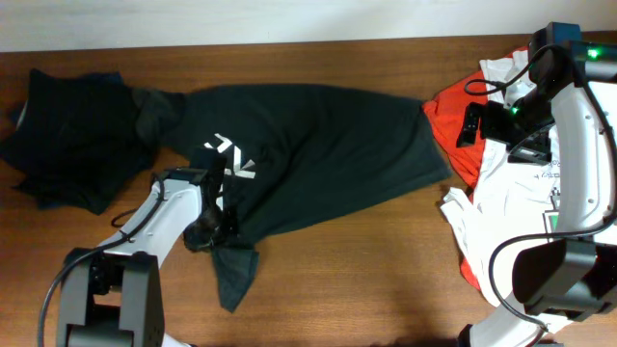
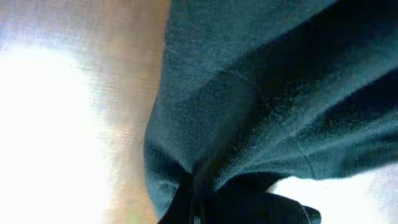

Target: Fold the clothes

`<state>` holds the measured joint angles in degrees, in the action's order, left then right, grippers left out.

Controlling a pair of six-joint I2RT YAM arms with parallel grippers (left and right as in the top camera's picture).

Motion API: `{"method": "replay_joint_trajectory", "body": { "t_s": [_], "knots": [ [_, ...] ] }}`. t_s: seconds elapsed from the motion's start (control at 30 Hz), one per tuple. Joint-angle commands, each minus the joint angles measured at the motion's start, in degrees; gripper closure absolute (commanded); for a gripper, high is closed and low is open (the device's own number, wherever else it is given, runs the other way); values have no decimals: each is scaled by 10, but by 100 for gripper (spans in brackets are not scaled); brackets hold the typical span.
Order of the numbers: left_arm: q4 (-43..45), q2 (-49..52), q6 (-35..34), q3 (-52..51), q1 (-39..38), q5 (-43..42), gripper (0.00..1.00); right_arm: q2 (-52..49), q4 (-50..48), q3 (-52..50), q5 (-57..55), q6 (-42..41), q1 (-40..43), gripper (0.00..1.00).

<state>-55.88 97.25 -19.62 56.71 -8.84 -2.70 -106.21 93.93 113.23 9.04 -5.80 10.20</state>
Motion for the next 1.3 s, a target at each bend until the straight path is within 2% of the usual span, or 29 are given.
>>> {"method": "replay_joint_trajectory", "body": {
  "t_s": [0.0, 0.1, 0.17, 0.2, 0.23, 0.27, 0.3, 0.47, 0.53, 0.63, 0.73, 0.87, 0.93, 1.03, 1.1, 1.2, 1.27],
  "knots": [
    [-42, -9, 30, 20, 14, 7, 100, 16, 2, 2, -8, 0, 0, 1],
    [-51, -9, 40, 20, 14, -21, 100, 16, 2, 2, -8, 0, 0, 2],
    [-46, -9, 82, 20, 14, -73, 100, 16, 2, 2, -8, 0, 0, 1],
    [-44, -9, 93, 20, 14, -85, 96, 16, 2, 2, -9, 0, 0, 1],
    [-44, -9, 102, 20, 14, -90, 81, 16, 3, 2, -13, 0, 0, 1],
    [-45, -9, 109, 20, 14, -91, 37, 16, 4, 2, -22, -1, 0, 1],
    [-45, -9, 117, 20, 14, -91, 28, 16, 5, 2, -23, -1, 0, 1],
    [-44, -24, 123, 37, 40, -68, 29, 16, 8, 2, -23, -1, 0, 1],
    [-28, -44, 106, 45, 76, -65, 30, 16, 8, 2, -23, -1, 0, 1],
    [7, -53, 62, 45, 122, -64, 37, 16, 8, 2, -23, -1, 0, 1],
    [63, -53, 10, 36, 146, -75, 39, 16, 8, 2, -23, -1, 0, 1],
    [129, -49, 10, 16, 146, -95, 37, 16, 8, 2, -22, -1, 0, 1],
    [195, -42, 9, 13, 146, -92, 37, 16, 8, 2, -23, -1, 0, 1],
    [269, -31, 8, 13, 146, -91, 45, 16, 8, 2, -22, -1, 0, 1],
    [282, -12, 8, 13, 146, -112, 49, 16, 8, 2, -23, -1, 0, 1],
    [249, 19, 8, 13, 138, -164, 64, 16, 8, 2, -23, -1, 0, 1],
    [210, 38, 8, 13, 125, -175, 67, 16, 8, 2, -23, -1, 0, 1]
  ]
}}
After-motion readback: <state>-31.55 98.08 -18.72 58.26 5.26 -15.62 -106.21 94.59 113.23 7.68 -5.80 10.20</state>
